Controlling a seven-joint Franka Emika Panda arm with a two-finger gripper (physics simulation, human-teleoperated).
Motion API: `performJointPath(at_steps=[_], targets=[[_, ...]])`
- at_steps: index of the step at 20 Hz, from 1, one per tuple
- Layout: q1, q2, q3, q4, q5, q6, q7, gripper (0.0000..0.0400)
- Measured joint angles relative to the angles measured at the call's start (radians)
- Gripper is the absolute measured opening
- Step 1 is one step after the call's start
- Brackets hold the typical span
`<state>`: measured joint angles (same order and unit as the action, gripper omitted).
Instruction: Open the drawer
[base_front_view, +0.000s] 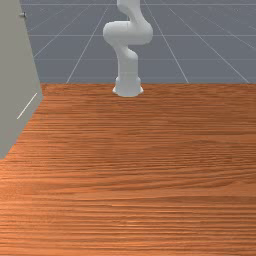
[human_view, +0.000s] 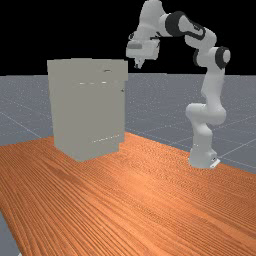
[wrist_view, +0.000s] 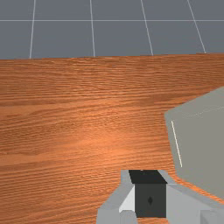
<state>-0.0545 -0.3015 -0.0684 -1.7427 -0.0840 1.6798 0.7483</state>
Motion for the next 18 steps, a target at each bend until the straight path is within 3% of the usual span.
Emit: performJointPath(at_steps=[8,9,10,11,12,14,18], targets=[[-0.113,0.006,-0.152,0.112,-0.033,-0.001,-0.069,0.0000],[-0.125,0.020,-0.168,0.142,-0.035,-0.005,-0.072,0.0157],[-0.137,0.037,-0.184,0.175,-0.036,-0.011,-0.074,0.0252],[-0.147,0.058,-0.196,0.222,-0.037,-0.031,-0.074,0.0310],[-0.154,0.079,-0.205,0.270,-0.037,-0.056,-0.080,0.0346],[-0.163,0.099,-0.218,0.323,-0.033,-0.088,-0.096,0.0380],[-0.170,0.145,-0.231,0.342,-0.032,-0.103,-0.106,0.0397]])
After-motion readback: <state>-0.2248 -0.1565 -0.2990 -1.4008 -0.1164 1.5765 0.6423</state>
